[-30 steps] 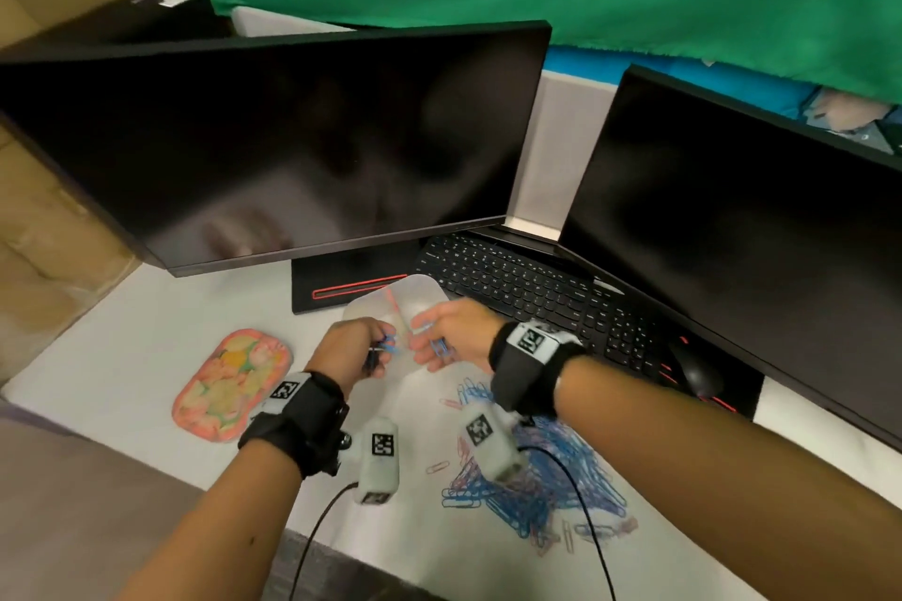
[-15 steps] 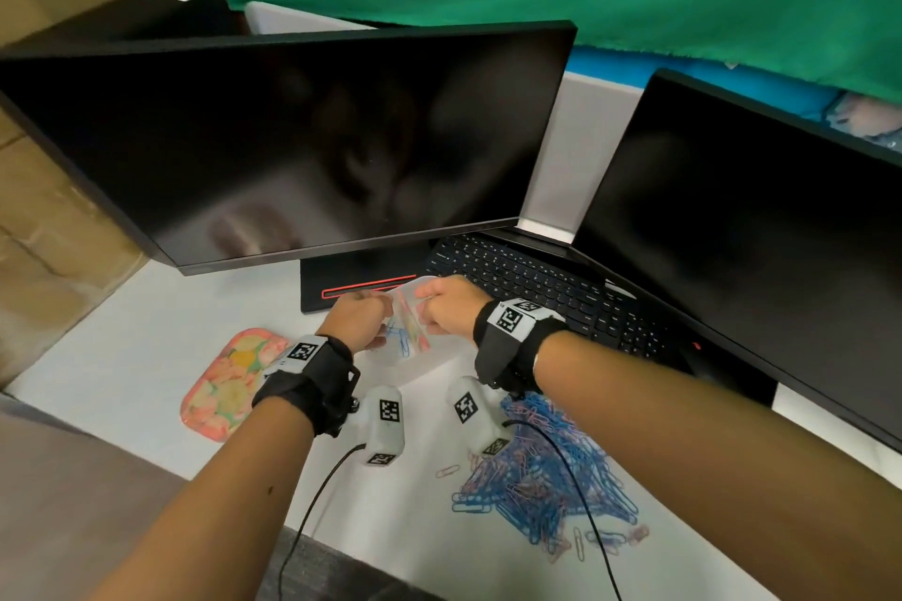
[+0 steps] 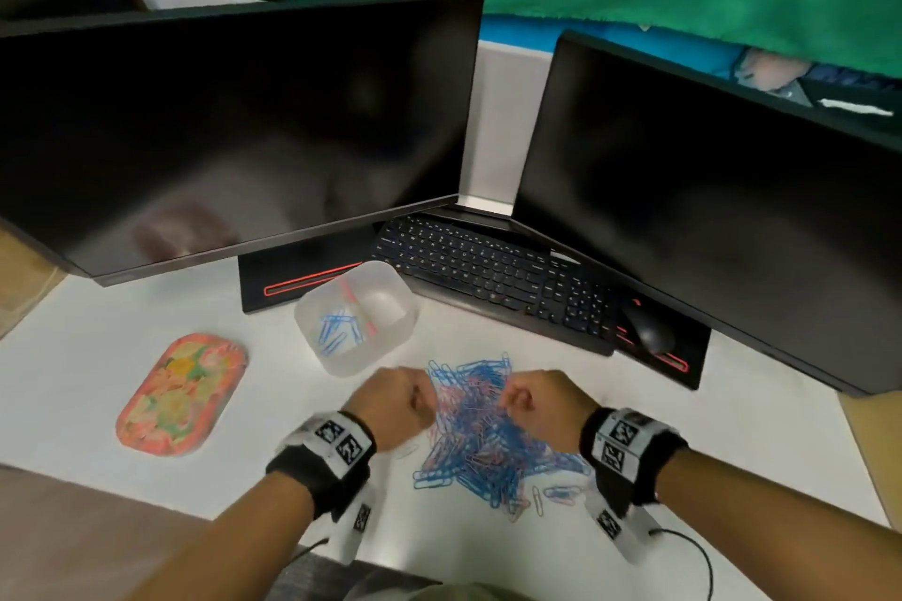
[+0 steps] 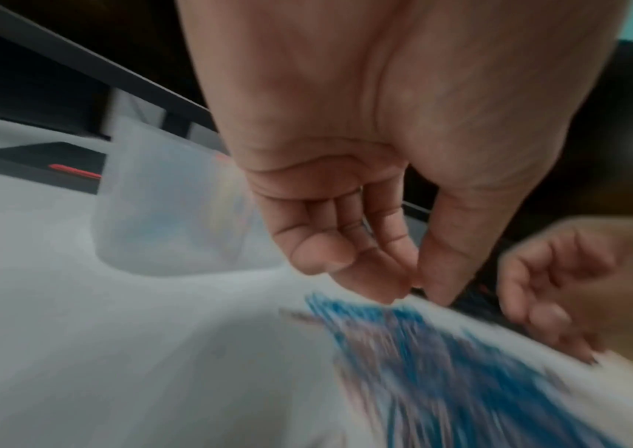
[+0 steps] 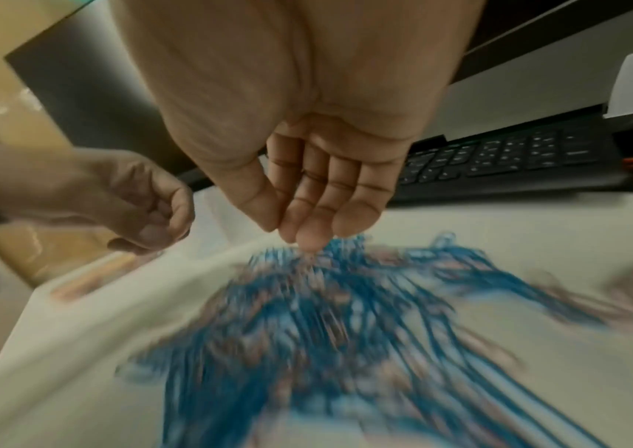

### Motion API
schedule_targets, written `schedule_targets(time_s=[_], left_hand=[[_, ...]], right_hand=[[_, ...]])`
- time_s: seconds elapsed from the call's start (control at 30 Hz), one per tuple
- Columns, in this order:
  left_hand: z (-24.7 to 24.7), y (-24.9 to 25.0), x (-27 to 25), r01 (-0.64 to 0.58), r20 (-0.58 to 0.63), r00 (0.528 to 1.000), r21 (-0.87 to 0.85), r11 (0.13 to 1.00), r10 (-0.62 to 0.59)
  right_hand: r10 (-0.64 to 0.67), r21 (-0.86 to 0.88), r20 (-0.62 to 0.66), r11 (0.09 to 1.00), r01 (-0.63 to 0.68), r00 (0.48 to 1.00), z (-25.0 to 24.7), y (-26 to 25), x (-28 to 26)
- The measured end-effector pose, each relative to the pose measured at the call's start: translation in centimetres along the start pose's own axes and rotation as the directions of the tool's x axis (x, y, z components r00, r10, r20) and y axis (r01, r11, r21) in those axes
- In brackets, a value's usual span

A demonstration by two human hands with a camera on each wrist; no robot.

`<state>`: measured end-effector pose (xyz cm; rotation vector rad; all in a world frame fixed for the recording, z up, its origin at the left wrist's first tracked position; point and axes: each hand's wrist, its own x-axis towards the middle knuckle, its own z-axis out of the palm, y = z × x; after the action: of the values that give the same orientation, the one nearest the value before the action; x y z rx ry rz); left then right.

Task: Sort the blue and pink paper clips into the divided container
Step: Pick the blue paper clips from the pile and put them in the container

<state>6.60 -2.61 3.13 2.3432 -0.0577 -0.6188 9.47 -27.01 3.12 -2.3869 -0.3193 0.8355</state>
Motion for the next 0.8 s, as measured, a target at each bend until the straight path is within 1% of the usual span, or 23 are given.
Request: schedule_targets(time_s=[0.07, 0.13, 0.17, 0.23, 0.3, 0.37, 0.43, 0.5, 0.63, 0.7, 0.8], left_hand=[[2.3, -0.4, -0.4, -0.109, 0.111, 0.989, 0.149, 0.983, 0.093], [4.1, -0.9, -0.8, -0.187, 0.196, 0.971, 0.273, 0.944, 0.136], [4.8, -1.1, -1.0, -0.215, 0.213, 0.966, 0.332, 0.919, 0.150], [5.8, -1.7, -1.2, -0.255, 0.219, 0.960, 0.425, 0.868, 0.174], [6.3, -2.1, -1.3, -0.261, 0.210, 0.961, 0.459, 0.849, 0.182], [6.4, -2.5, -1.1, -0.246, 0.196, 0.966, 0.469, 0.848, 0.171], [6.5, -2.6, -0.9, -0.219, 0.175, 0.973, 0.475, 0.853, 0.152], [6.4, -2.7, -0.9, -0.198, 0.154, 0.978, 0.477, 0.856, 0.140], [6.3, -2.8, -1.0, -0.179, 0.117, 0.983, 0.483, 0.857, 0.140], [6.1, -2.8, -1.2, -0.179, 0.094, 0.984, 0.462, 0.869, 0.153], [5.8, -3.1, -1.2, -0.152, 0.033, 0.988, 0.384, 0.911, 0.151]], right_hand=[[-0.037, -0.104, 0.047, 0.994, 0.042, 0.998, 1.0, 1.2, -1.8], [-0.101, -0.242, 0.110, 0.962, 0.125, 0.989, 2.2, 1.5, -3.2], [-0.142, -0.306, 0.135, 0.935, 0.178, 0.981, 2.9, 1.5, -3.7], [-0.235, -0.369, 0.176, 0.884, 0.286, 0.956, 4.6, 1.4, -4.1], [-0.292, -0.415, 0.212, 0.837, 0.357, 0.933, 6.2, 1.0, -3.9], [-0.297, -0.459, 0.180, 0.818, 0.347, 0.938, 7.4, 0.8, -3.4], [-0.273, -0.465, 0.099, 0.837, 0.287, 0.957, 8.0, 0.9, -2.9], [-0.262, -0.468, 0.051, 0.846, 0.254, 0.964, 8.1, 1.0, -2.6], [-0.251, -0.498, 0.029, 0.836, 0.232, 0.968, 8.1, 1.7, -2.1], [-0.284, -0.517, 0.011, 0.819, 0.249, 0.959, 8.1, 1.6, -2.0], [-0.347, -0.529, 0.000, 0.796, 0.295, 0.938, 8.0, 0.8, -2.1]])
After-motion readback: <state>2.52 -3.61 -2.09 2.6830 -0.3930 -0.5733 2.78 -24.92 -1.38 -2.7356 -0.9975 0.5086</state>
